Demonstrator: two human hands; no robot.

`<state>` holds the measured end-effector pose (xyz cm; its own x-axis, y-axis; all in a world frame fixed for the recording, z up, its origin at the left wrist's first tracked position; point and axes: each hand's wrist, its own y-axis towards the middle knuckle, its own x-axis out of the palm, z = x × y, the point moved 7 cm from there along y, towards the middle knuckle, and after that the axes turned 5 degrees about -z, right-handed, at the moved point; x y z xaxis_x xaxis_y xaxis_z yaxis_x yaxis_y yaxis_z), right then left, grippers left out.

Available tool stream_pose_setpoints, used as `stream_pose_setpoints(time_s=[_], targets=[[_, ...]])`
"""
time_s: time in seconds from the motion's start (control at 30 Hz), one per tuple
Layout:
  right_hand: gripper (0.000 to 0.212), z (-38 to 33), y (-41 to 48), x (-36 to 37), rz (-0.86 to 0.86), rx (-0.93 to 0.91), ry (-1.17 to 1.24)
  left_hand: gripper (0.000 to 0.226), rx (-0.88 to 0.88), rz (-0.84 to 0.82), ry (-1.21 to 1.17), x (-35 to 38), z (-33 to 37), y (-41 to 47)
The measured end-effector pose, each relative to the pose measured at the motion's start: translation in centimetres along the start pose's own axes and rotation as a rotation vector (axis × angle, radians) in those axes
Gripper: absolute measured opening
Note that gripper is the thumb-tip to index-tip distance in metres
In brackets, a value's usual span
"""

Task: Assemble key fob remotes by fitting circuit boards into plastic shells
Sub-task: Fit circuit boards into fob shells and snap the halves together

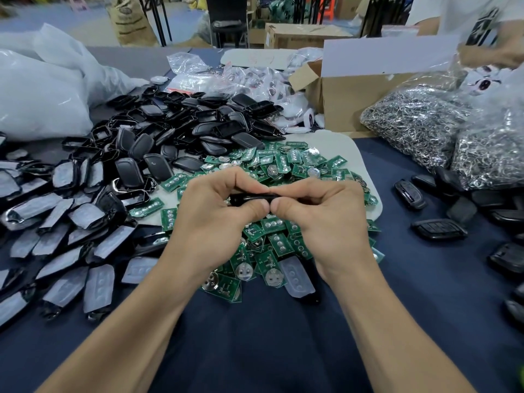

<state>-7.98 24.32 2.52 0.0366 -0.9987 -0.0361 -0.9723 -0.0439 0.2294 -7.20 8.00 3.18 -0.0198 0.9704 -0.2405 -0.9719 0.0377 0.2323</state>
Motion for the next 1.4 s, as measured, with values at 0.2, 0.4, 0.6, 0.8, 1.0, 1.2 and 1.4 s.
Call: stream_pose_setpoints(time_s=[0.2, 0.4, 0.6, 0.8, 1.0, 1.2, 1.4], targets=[[0.021, 0.5, 0.2, 1.0, -0.077, 0.068, 0.110, 0.027, 0.011, 0.028, 0.019, -0.5, 0.1, 0.1], [0.024, 0.3, 0.2, 0.5, -0.061, 0.044, 0.150, 0.030, 0.008, -0.003, -0.060, 0.0, -0.2, 0.2], [0.018, -0.1, 0.1, 0.6, -0.046, -0.005, 0.196, 0.022, 0.093, 0.014, 0.017, 0.1, 0.5, -0.3], [0.017, 0.5, 0.0, 0.7, -0.010, 0.015, 0.189, 0.029, 0.045, 0.058, 0.031, 0.1, 0.1, -0.2], [0.014, 0.2, 0.3, 1.0, -0.040, 0.007, 0.150, 0.016, -0.057, 0.075, -0.096, -0.5, -0.5, -0.1], [0.019, 0.8, 0.0, 1.7, -0.140, 0.107, 0.220, 0.023, -0.058, 0.099, 0.048, -0.1, -0.6, -0.4], [0.030, 1.0, 0.1, 1.4, -0.069, 0.111, 0.249, 0.027, -0.016, 0.164, 0.077, 0.2, -0.4, -0.7]])
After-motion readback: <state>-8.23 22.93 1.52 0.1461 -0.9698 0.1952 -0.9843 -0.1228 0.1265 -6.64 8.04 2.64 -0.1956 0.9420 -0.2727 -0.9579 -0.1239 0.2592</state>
